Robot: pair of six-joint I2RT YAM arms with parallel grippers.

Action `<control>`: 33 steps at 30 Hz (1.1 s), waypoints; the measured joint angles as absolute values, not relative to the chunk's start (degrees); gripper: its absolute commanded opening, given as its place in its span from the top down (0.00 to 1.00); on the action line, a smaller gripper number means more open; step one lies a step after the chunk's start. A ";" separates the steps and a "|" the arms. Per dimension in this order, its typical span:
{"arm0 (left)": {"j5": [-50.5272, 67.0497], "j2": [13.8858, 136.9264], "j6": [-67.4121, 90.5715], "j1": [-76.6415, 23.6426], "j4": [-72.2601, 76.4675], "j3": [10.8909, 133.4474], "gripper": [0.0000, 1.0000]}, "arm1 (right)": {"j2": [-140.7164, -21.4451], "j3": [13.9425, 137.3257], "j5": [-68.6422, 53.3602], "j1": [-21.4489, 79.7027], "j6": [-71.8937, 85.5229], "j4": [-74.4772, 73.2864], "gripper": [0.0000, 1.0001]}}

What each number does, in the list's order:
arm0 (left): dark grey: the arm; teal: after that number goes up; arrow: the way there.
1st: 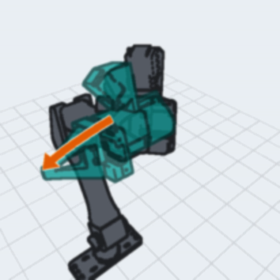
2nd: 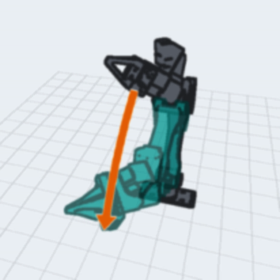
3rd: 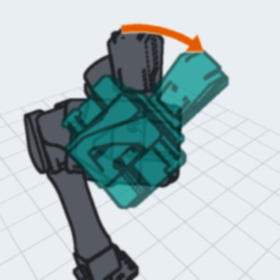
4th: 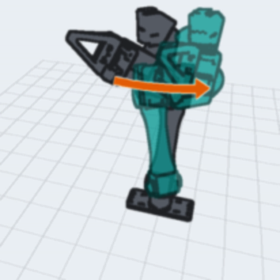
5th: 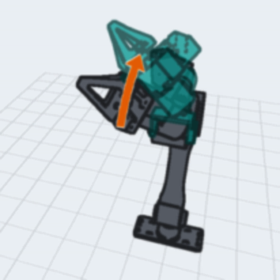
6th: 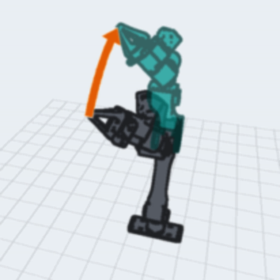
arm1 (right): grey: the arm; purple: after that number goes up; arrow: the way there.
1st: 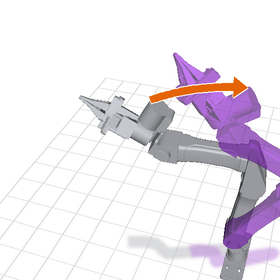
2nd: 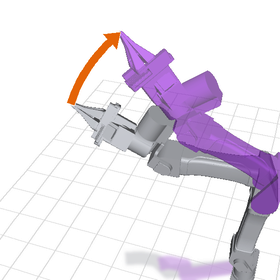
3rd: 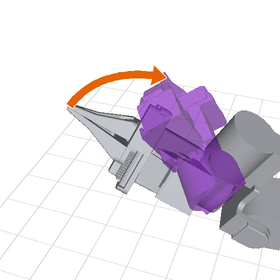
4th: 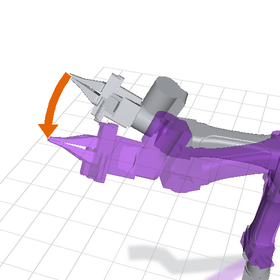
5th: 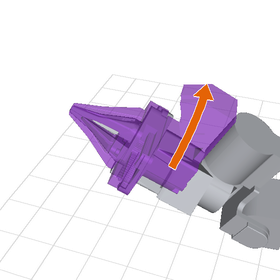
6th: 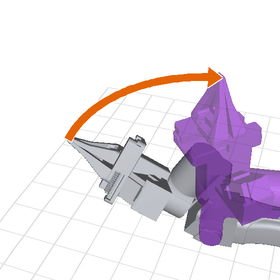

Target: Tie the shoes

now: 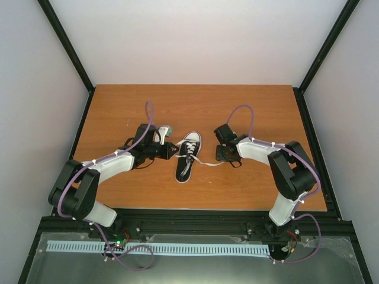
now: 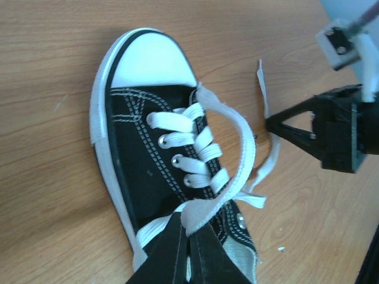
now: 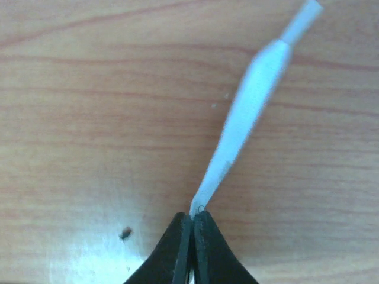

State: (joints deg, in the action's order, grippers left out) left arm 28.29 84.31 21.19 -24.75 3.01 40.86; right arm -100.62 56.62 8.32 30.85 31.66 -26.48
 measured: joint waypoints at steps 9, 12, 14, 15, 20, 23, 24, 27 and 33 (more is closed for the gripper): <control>26.70 86.19 21.17 -26.37 -2.37 44.88 0.99 | -84.97 48.01 3.75 30.94 28.03 -24.95 0.97; 26.92 86.30 20.91 -29.17 -4.84 49.10 0.99 | -78.91 47.75 -0.93 31.16 25.26 -23.00 0.97; 28.10 86.65 20.88 -30.94 -5.58 52.12 0.99 | -75.24 47.79 -4.40 31.48 23.49 -21.69 0.97; 29.06 87.02 20.91 -31.44 -5.80 53.41 0.99 | -73.67 47.79 -6.09 31.66 22.85 -21.17 0.97; 35.77 91.07 19.22 -32.93 -7.44 59.33 0.98 | -67.05 48.05 -12.99 32.05 20.73 -17.89 0.97; 40.25 91.92 16.86 -33.10 -7.73 59.59 0.95 | -66.19 49.67 -15.11 32.10 19.84 -16.73 0.97; 41.82 91.94 16.01 -33.12 -7.70 59.53 0.94 | -66.39 50.48 -15.62 32.10 19.51 -16.36 0.97; 45.32 91.98 13.54 -33.17 -7.75 59.48 0.91 | -66.89 51.90 -16.99 32.10 18.90 -14.98 0.97; 48.95 93.10 10.79 -33.17 -7.70 59.48 0.87 | -68.64 53.10 -18.68 32.16 18.33 -13.13 0.97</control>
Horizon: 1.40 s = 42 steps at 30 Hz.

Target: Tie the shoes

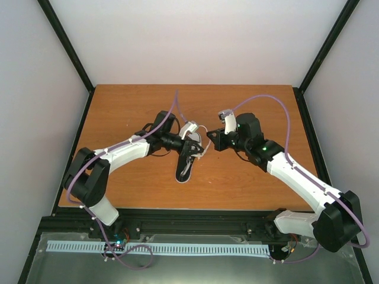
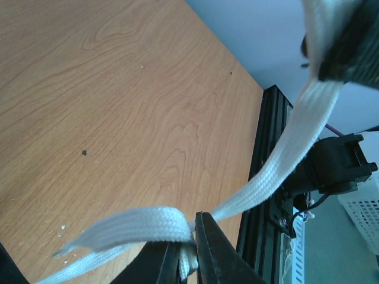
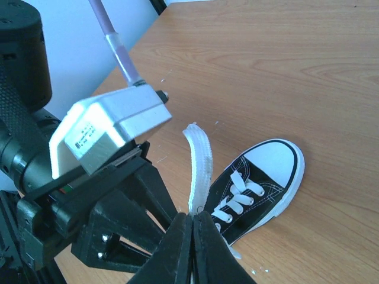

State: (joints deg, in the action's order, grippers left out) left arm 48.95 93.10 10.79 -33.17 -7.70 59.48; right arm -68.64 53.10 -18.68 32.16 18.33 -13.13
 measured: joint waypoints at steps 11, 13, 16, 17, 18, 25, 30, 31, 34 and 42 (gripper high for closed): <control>52.60 94.54 9.45 -33.17 -4.93 57.98 0.79 | -69.54 54.50 -18.09 32.18 17.98 -11.86 0.97; 52.77 94.65 9.32 -33.17 -4.49 57.76 0.79 | -69.71 54.89 -18.04 32.18 17.98 -11.79 0.97; 52.66 95.07 9.32 -33.17 -3.66 57.76 0.76 | -70.22 55.42 -18.17 32.18 17.98 -11.75 0.97; 52.47 95.20 9.32 -33.17 -3.49 57.76 0.75 | -70.39 55.55 -18.31 32.18 17.98 -11.73 0.97; 51.92 95.31 9.32 -33.17 -3.38 57.76 0.75 | -70.54 55.64 -18.50 32.18 18.00 -11.73 0.97; 45.82 94.80 9.39 -33.17 -1.10 56.49 0.75 | -70.59 55.68 -18.57 32.18 18.00 -11.86 0.97; 43.59 94.13 9.43 -33.17 0.12 55.48 0.73 | -70.59 55.70 -18.39 32.18 18.02 -12.53 0.97; 43.44 94.13 9.43 -33.17 0.30 55.48 0.71 | -70.59 55.77 -18.46 32.18 18.02 -12.78 0.97; 42.92 94.13 9.45 -33.19 0.51 55.48 0.68 | -70.59 56.16 -18.48 32.18 18.06 -13.65 0.97; 42.83 94.32 9.37 -33.39 0.89 55.66 0.63 | -70.61 57.87 -18.50 32.18 18.46 -14.72 0.97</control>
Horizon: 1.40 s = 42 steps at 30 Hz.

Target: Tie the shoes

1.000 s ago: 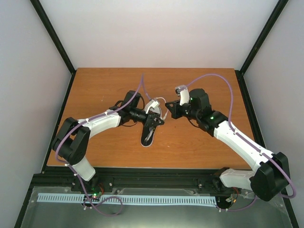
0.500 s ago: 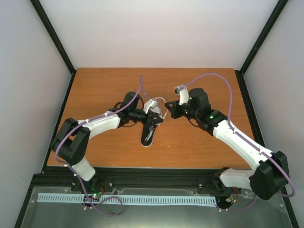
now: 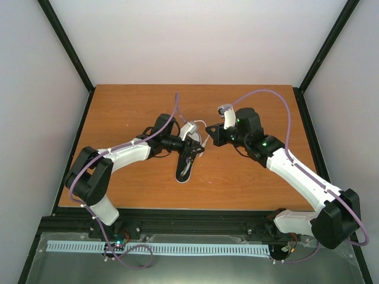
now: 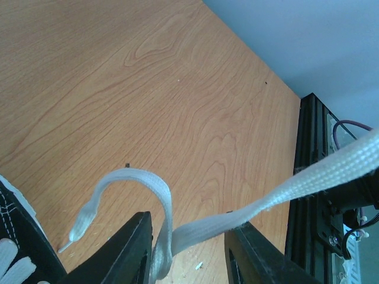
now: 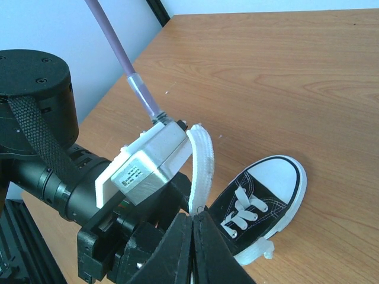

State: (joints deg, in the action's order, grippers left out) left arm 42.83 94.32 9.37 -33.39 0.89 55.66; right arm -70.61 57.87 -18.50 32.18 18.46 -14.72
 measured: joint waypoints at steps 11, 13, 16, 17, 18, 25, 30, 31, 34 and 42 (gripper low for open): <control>42.04 95.48 8.99 -33.93 0.80 56.12 0.82 | -71.42 58.17 -18.50 32.18 18.92 -14.81 0.97; 41.67 95.81 8.84 -33.93 0.75 56.16 0.90 | -71.53 58.39 -18.50 32.18 18.92 -14.85 0.97; 41.19 96.29 8.73 -33.93 0.60 56.21 0.99 | -71.88 58.83 -18.46 32.18 18.92 -14.83 0.97; 41.04 96.36 8.62 -33.93 0.56 56.21 0.99 | -72.07 58.96 -18.46 32.18 18.92 -14.83 0.97; 40.91 96.38 8.69 -33.93 0.58 56.21 0.99 | -72.31 59.11 -18.35 32.21 18.94 -14.85 0.97; 39.40 93.89 8.93 -33.93 2.31 53.12 0.99 | -77.82 62.54 -14.94 32.18 20.03 -15.66 0.97; 37.47 89.56 8.95 -33.93 2.63 50.33 0.99 | -86.50 65.54 -14.96 32.21 21.67 -15.40 0.93; 37.04 88.60 8.95 -33.93 2.81 49.87 0.99 | -88.49 65.78 -15.55 32.23 22.00 -15.14 0.87; 35.90 86.54 8.97 -33.93 3.18 48.99 0.99 | -93.86 65.84 -17.87 32.25 22.63 -14.48 0.59; 34.94 86.30 9.93 -33.06 3.05 48.73 0.99 | -95.09 65.06 -20.12 28.95 22.85 -14.72 0.17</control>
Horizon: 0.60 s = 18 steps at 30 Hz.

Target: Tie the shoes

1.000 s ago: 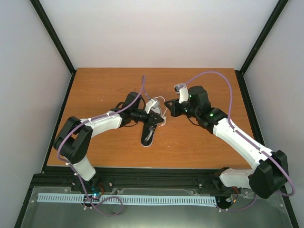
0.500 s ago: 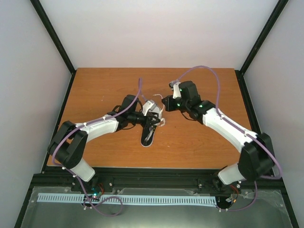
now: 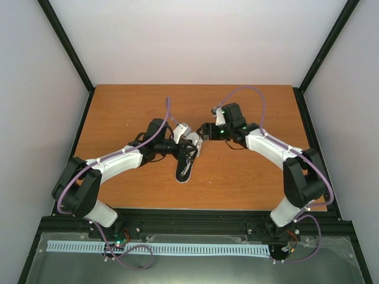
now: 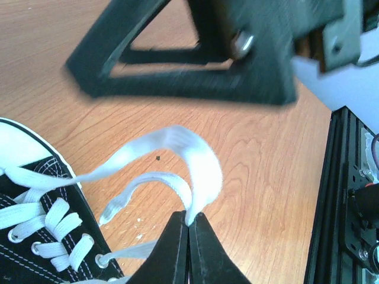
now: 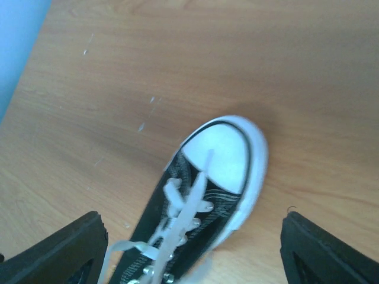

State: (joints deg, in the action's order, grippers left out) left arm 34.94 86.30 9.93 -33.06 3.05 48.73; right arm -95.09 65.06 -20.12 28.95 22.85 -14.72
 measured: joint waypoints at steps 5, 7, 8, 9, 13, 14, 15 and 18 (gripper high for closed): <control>35.64 86.30 11.86 -31.55 2.96 48.73 0.99 | -87.39 60.05 -21.65 23.07 20.62 -13.08 0.08; 36.38 86.41 12.69 -30.50 2.98 48.73 0.99 | -83.24 57.08 -23.49 22.50 18.98 -11.46 0.05; 36.67 86.52 13.06 -30.00 2.98 48.73 0.99 | -81.54 55.90 -24.62 22.55 18.35 -10.66 0.05; 36.97 86.67 13.34 -29.54 2.98 48.71 0.99 | -79.90 54.72 -26.33 22.61 17.56 -9.50 0.04; 38.26 87.18 13.67 -28.86 2.92 48.71 0.99 | -76.16 50.63 -33.41 22.98 15.99 -3.60 0.02; 38.68 87.29 13.69 -28.86 2.90 48.71 0.99 | -75.50 49.56 -35.29 23.27 15.64 -1.91 0.02; 39.16 87.42 13.72 -28.86 2.90 48.71 0.99 | -75.22 48.97 -36.71 23.75 15.38 -0.64 0.02; 40.32 87.90 13.72 -28.86 2.83 48.71 0.99 | -75.44 48.66 -39.79 25.93 14.50 2.90 0.02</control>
State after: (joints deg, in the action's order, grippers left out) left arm 40.32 87.90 13.72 -28.86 2.83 48.71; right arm -75.44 48.66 -39.79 25.93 14.50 2.90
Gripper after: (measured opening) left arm 0.026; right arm 0.982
